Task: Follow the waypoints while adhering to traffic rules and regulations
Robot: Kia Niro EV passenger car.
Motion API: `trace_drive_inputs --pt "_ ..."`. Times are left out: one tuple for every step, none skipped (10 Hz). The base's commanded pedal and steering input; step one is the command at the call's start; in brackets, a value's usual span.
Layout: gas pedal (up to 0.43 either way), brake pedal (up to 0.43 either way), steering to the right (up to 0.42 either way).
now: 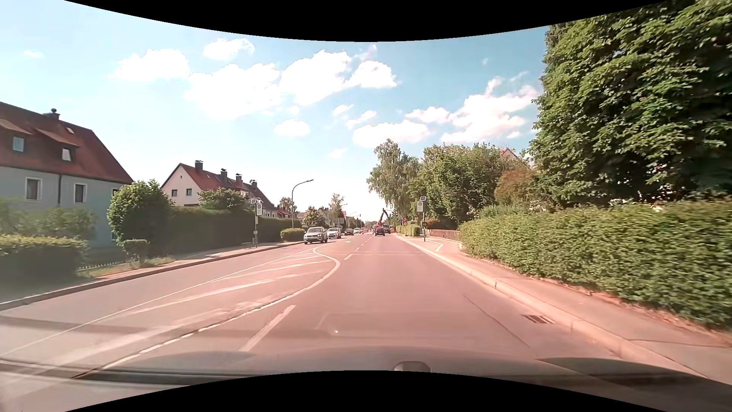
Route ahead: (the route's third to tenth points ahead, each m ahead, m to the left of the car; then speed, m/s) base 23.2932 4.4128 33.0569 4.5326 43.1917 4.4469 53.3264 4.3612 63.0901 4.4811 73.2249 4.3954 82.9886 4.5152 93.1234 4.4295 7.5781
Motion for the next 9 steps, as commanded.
trace_drive_inputs --pt "0.020 0.000 -0.001" --pt "0.020 0.000 -0.001" --pt "0.020 0.000 -0.001" --pt "0.020 0.000 -0.001" --pt "0.020 0.000 -0.001" --pt "0.020 0.000 -0.001" --pt "0.020 0.000 -0.001" --pt "0.020 0.000 -0.001" --pt "0.008 0.000 -0.001"
